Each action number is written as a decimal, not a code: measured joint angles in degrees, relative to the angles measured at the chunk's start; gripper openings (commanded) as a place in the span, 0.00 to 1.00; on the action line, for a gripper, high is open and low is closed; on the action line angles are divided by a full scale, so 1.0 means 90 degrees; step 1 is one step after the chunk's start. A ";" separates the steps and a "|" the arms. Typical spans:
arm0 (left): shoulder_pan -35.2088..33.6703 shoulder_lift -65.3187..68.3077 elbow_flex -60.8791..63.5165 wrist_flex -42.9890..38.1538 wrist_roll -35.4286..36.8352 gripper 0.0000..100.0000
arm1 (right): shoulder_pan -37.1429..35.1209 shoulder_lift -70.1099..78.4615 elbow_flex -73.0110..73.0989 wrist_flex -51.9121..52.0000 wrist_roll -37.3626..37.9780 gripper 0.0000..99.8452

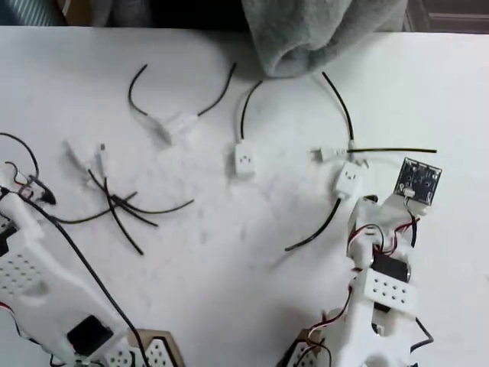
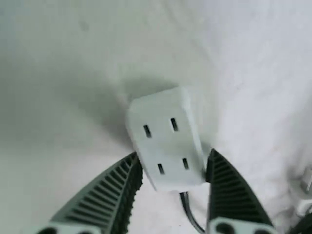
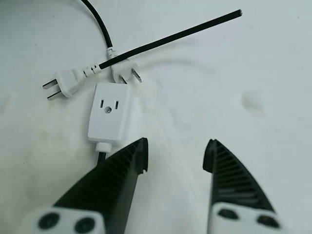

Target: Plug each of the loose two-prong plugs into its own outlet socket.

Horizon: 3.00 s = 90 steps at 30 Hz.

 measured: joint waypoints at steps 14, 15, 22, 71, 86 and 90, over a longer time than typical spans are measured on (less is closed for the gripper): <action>0.0029 0.0400 -0.2188 0.1192 -0.0010 0.02 | 0.0000 0.0000 0.0000 0.0000 0.0000 0.20; 0.0029 0.0400 -0.2549 0.1416 -0.0010 0.02 | 0.0000 0.0000 0.0000 0.0000 0.0000 0.20; 0.0029 0.0400 -0.4816 0.2676 -0.0606 0.02 | 0.0000 0.0000 0.0000 0.0000 0.0000 0.20; 0.7785 -0.1524 0.2540 -0.0254 -0.1114 0.20 | 0.0987 0.0000 0.0000 -0.0186 -0.0645 0.20; 0.7433 -0.2921 0.0781 0.1797 -0.0645 0.22 | 0.0899 0.0000 0.0000 -0.0186 -0.0645 0.20; 0.6457 -0.3546 -0.0186 0.2608 -0.0811 0.22 | 0.0899 0.0000 0.0000 -0.0186 -0.0645 0.20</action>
